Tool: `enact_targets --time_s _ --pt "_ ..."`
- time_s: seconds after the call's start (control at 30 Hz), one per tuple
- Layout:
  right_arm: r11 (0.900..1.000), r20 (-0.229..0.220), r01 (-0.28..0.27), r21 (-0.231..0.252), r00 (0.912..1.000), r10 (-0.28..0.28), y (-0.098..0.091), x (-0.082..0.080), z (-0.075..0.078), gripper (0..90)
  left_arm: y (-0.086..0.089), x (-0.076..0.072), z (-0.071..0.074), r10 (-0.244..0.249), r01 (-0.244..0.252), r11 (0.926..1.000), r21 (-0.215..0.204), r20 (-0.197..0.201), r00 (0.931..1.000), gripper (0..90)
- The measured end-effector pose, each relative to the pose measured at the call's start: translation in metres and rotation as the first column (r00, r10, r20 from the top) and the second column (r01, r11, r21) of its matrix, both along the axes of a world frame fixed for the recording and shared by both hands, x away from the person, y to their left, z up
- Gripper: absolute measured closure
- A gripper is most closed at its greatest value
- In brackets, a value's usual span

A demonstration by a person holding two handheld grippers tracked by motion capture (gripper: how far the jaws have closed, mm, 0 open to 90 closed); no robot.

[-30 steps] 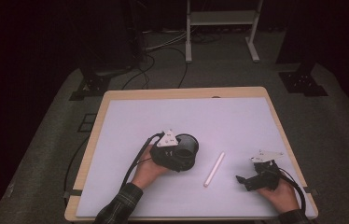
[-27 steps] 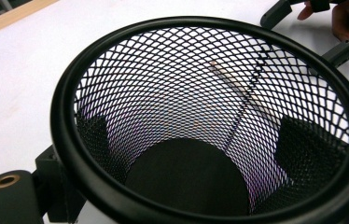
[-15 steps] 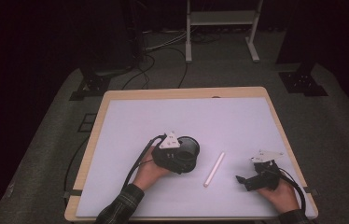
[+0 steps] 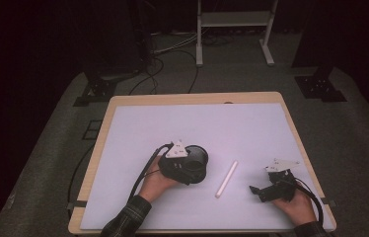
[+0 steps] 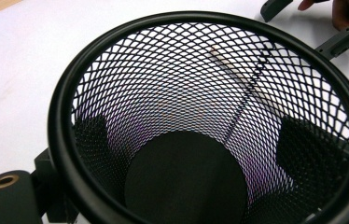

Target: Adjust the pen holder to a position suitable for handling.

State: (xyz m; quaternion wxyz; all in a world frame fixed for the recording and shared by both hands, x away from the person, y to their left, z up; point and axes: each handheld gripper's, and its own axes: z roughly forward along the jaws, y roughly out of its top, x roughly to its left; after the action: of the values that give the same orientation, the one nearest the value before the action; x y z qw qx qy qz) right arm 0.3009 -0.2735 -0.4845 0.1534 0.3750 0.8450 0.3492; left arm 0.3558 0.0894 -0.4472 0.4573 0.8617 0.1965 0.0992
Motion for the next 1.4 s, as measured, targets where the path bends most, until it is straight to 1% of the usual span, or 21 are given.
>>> enact_targets --time_s 0.03,0.07,0.1,0.27,0.3,0.4,0.43,0.47,0.53,0.73,0.87,1.07,1.3,1.4 --pt "1.0 0.001 -0.001 0.0 1.0 0.001 0.0 0.0 0.0 0.2 0.0 0.0 0.0 0.007 -0.007 1.0 0.003 -0.001 1.0 5.1" --pt "1.0 0.001 -0.001 0.0 1.0 0.001 0.0 0.0 0.0 0.2 0.001 0.0 0.0 0.012 -0.012 0.9999 0.008 -0.006 0.9999 5.1" --pt "1.0 0.002 -0.001 0.0 1.0 0.001 0.0 0.0 0.0 0.2 0.002 0.001 -0.001 0.01 -0.01 0.9999 0.012 -0.01 0.9999 2.9" --pt "1.0 0.002 -0.001 0.0 1.0 0.001 0.0 0.0 0.0 0.2 0.01 -0.002 -0.001 0.019 -0.019 0.9998 0.006 -0.021 0.9996 1.2" --pt "1.0 0.002 -0.001 -0.001 1.0 0.001 0.0 0.0 0.0 0.2 0.012 -0.002 -0.001 0.021 -0.021 0.9997 0.012 -0.019 0.9996 0.4" --pt "1.0 0.001 0.0 0.0 1.0 0.0 0.0 0.0 0.0 0.2 0.017 -0.005 -0.002 0.031 -0.031 0.9994 0.014 -0.02 0.9993 0.3" --pt "1.0 0.001 0.0 0.0 1.0 0.0 0.0 0.0 0.0 0.2 0.018 -0.005 -0.002 0.031 -0.031 0.9993 0.021 -0.023 0.9993 0.3" --pt "1.0 0.001 0.0 -0.001 1.0 0.0 0.0 0.0 0.0 0.2 0.02 -0.006 -0.002 0.035 -0.034 0.9992 0.02 -0.017 0.9993 0.3" --pt "1.0 0.001 0.0 0.0 1.0 0.0 0.0 0.0 0.0 0.2 0.024 -0.007 -0.002 0.038 -0.038 0.9991 0.019 -0.021 0.9991 0.3" --pt "1.0 0.001 -0.001 -0.001 1.0 0.001 0.0 0.0 0.0 0.2 0.038 -0.013 0.0 0.07 -0.07 0.9973 0.023 -0.011 0.9975 0.3" --pt "1.0 0.001 0.0 -0.001 1.0 0.0 0.0 0.0 0.0 0.2 0.052 -0.02 -0.001 0.093 -0.093 0.9955 0.02 -0.011 0.9956 0.3" --pt "1.0 0.001 0.0 -0.001 1.0 0.0 0.0 0.0 0.0 0.2 0.072 -0.027 -0.004 0.131 -0.131 0.991 0.03 -0.019 0.9912 0.3" --pt "1.0 0.001 -0.001 -0.001 1.0 0.001 0.0 0.0 0.0 0.2 0.088 -0.033 -0.008 0.161 -0.159 0.9863 0.043 -0.027 0.9866 0.3" --pt "1.0 0.001 -0.001 0.0 1.0 0.001 0.0 0.0 0.0 0.2 0.096 -0.036 -0.01 0.179 -0.178 0.9832 0.043 -0.033 0.9833 0.3"
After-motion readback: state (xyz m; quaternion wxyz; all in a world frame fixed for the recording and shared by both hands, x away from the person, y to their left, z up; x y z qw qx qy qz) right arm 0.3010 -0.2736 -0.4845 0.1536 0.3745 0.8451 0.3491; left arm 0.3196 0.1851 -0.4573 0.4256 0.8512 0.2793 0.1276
